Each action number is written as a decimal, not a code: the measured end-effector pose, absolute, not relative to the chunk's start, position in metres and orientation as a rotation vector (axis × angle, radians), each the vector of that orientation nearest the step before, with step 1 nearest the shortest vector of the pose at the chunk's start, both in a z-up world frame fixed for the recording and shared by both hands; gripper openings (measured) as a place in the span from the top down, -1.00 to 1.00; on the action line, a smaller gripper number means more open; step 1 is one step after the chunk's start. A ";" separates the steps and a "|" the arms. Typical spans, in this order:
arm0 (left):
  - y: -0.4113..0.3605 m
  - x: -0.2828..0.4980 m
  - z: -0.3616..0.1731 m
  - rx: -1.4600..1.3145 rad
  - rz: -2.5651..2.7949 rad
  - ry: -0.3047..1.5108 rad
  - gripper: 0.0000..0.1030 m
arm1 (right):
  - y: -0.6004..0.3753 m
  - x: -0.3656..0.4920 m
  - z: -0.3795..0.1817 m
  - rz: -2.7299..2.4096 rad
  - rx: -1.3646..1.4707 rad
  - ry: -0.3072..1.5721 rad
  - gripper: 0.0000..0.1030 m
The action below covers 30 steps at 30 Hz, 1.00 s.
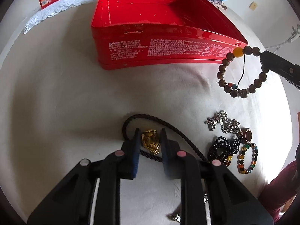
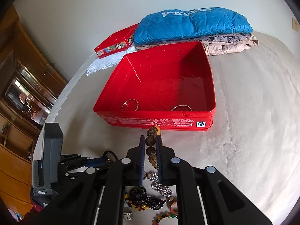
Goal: Organize jewelry
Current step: 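Carry the pendant and bead bracelet into the red tin box and release both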
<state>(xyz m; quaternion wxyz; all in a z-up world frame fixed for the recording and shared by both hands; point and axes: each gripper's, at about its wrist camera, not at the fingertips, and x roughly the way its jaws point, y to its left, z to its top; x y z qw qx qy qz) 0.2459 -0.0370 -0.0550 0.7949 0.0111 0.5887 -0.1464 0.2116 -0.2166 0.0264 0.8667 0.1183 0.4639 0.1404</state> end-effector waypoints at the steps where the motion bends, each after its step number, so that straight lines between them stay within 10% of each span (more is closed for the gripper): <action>1: -0.035 0.242 -0.053 0.021 -0.315 1.262 0.64 | -0.217 0.212 0.027 0.295 0.248 0.970 0.79; 19: -0.021 0.240 0.075 -0.058 -0.352 0.976 0.64 | -0.215 0.226 0.084 0.329 0.247 0.837 0.79; 30: -0.052 0.354 0.027 -0.122 -0.336 1.017 0.64 | -0.212 0.333 0.043 0.281 0.285 0.876 0.79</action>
